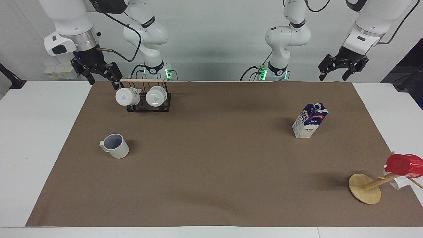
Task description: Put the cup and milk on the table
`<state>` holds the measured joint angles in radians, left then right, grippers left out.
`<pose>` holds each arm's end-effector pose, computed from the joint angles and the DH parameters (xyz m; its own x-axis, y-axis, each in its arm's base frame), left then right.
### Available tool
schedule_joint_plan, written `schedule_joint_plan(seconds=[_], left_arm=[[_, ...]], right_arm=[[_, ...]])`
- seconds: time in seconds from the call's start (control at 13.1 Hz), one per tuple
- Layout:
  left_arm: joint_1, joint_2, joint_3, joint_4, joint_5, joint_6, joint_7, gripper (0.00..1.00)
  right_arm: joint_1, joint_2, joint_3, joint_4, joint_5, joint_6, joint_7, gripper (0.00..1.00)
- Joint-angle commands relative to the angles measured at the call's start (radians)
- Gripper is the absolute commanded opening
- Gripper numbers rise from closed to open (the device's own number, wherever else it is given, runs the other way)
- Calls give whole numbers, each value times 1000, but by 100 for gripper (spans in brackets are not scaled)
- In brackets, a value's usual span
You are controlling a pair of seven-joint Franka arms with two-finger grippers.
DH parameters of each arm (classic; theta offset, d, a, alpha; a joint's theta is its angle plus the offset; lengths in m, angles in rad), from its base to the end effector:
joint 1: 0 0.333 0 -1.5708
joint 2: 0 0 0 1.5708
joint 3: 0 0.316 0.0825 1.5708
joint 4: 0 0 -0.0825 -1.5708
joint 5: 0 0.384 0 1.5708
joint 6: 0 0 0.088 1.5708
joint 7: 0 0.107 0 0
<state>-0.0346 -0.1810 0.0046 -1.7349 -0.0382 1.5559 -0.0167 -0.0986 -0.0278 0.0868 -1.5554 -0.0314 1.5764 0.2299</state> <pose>0.4947 -0.0188 0.6409 0.9999 -0.0140 0.0014 -0.0140 -0.9991 0.0390 0.5468 -0.0091 0.6476 0.9695 -0.2390 0.0551 -0.2404 -0.9704 0.0218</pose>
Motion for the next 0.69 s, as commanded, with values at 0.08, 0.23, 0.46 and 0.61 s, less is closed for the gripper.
schedule_joint_plan(seconds=[0.08, 0.23, 0.46, 0.61], left_arm=[[-7, 3, 6, 15, 14, -19, -11, 100], [-7, 3, 5, 15, 14, -19, -11, 100], [-7, 3, 5, 15, 14, -19, -11, 100], [-8, 3, 5, 15, 14, -19, -11, 100]], right_arm=[[-15, 17, 1, 8, -7, 22, -23, 100], [-16, 34, 1, 11, -10, 23, -24, 100], [-15, 66, 1, 18, -8, 82, -38, 100], [-15, 97, 1, 14, -4, 154, -86, 100]])
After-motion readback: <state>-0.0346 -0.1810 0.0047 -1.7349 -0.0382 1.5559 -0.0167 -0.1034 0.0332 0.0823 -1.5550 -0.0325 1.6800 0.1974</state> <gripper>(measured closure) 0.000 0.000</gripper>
